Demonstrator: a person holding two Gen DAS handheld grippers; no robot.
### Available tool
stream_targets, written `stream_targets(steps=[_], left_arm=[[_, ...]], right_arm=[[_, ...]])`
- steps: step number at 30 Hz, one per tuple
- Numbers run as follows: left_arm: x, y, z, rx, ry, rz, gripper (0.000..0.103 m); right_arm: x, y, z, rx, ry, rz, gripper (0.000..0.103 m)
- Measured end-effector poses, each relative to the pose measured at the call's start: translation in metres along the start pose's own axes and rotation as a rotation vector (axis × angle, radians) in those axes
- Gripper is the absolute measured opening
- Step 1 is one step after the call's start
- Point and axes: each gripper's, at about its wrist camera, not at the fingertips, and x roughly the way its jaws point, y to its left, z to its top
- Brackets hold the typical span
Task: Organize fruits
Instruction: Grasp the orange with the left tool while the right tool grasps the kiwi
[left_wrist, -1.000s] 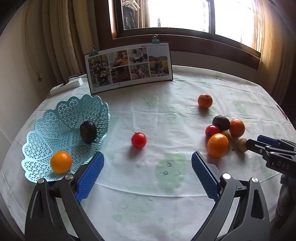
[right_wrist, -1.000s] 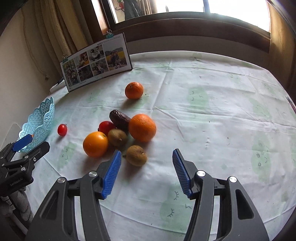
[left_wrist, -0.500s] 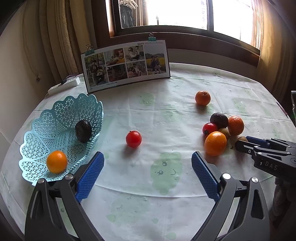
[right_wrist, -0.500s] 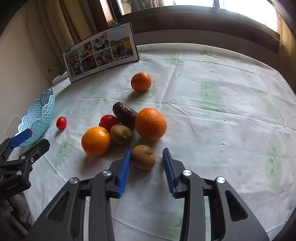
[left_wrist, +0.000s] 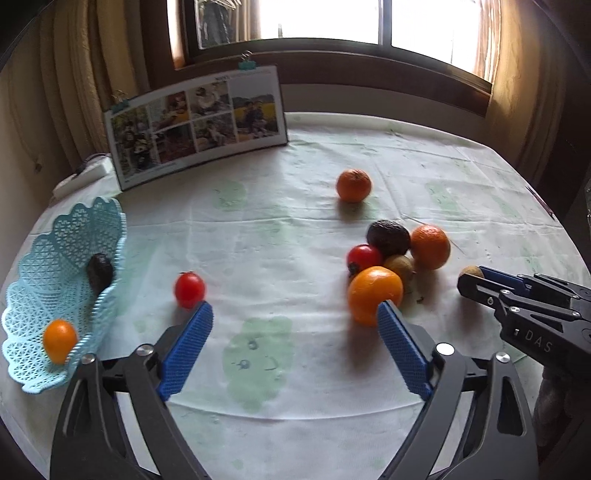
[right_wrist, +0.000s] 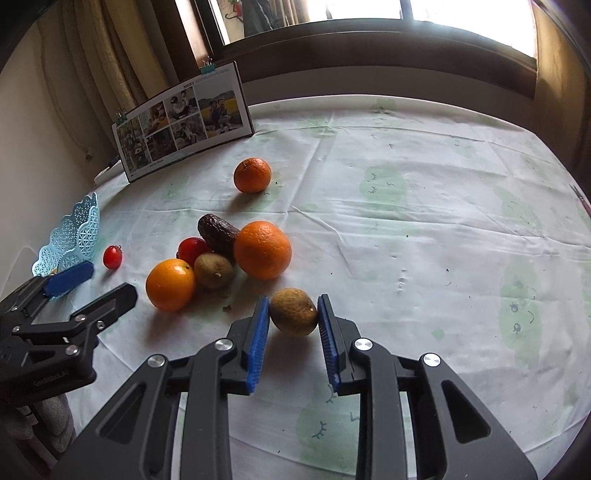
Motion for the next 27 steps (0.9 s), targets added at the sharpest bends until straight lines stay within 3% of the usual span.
stream_targets(steps=[11,14,18,23,27], left_arm=[[0.024,-0.021,0.007,0.020,0.052,-0.112,0.072],[0.029,-0.023,0.007,0.013,0.073,-0.143,0.063],[0.033,-0.027,0.006,0.007,0.089,-0.186,0.037],[0.025,-0.026,0.003,0.010,0.077,-0.189,0.037],[0.014,-0.020,0.003,0.013,0.040,-0.144,0.037]], right_arm=[[0.003,-0.005,0.000,0.024,0.006,0.021,0.027],[0.003,-0.005,0.000,0.023,0.005,0.022,0.027],[0.002,-0.005,-0.001,0.021,0.003,0.021,0.027],[0.002,-0.005,0.000,0.022,0.003,0.021,0.027],[0.002,-0.005,0.000,0.020,0.003,0.021,0.027]])
